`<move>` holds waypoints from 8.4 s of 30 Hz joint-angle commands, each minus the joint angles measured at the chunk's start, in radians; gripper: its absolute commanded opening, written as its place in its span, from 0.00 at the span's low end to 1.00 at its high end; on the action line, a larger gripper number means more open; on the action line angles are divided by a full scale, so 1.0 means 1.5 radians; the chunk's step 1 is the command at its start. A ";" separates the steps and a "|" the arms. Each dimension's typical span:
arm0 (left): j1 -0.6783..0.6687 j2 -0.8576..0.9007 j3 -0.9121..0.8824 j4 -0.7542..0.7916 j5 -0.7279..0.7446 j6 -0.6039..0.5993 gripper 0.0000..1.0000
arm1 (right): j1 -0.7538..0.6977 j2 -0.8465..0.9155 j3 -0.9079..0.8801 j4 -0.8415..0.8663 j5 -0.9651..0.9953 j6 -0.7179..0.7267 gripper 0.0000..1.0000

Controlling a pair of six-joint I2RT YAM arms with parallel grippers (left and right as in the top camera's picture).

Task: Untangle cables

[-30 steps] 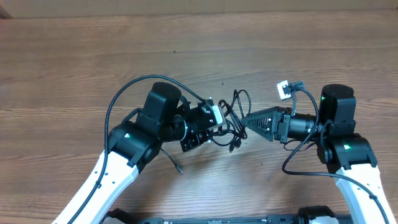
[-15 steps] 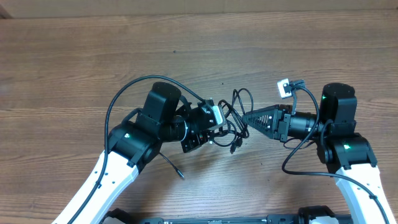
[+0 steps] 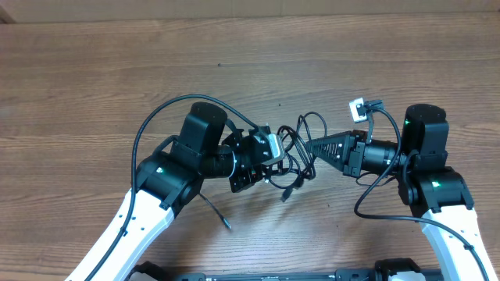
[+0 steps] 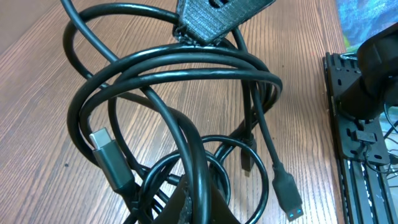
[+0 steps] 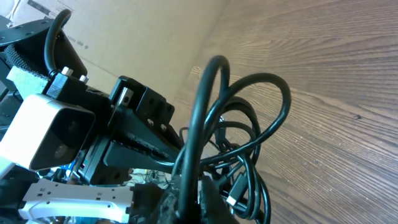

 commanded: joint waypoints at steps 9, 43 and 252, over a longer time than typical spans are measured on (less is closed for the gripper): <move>-0.001 0.001 0.018 -0.022 -0.014 -0.007 0.04 | 0.004 0.001 0.016 0.003 0.007 -0.002 0.04; -0.001 0.001 0.018 -0.209 0.275 -0.007 0.04 | 0.003 0.001 0.016 0.019 0.609 -0.040 0.04; 0.100 0.001 0.018 0.318 0.423 -0.181 0.04 | -0.016 0.025 0.015 0.060 0.194 0.129 0.04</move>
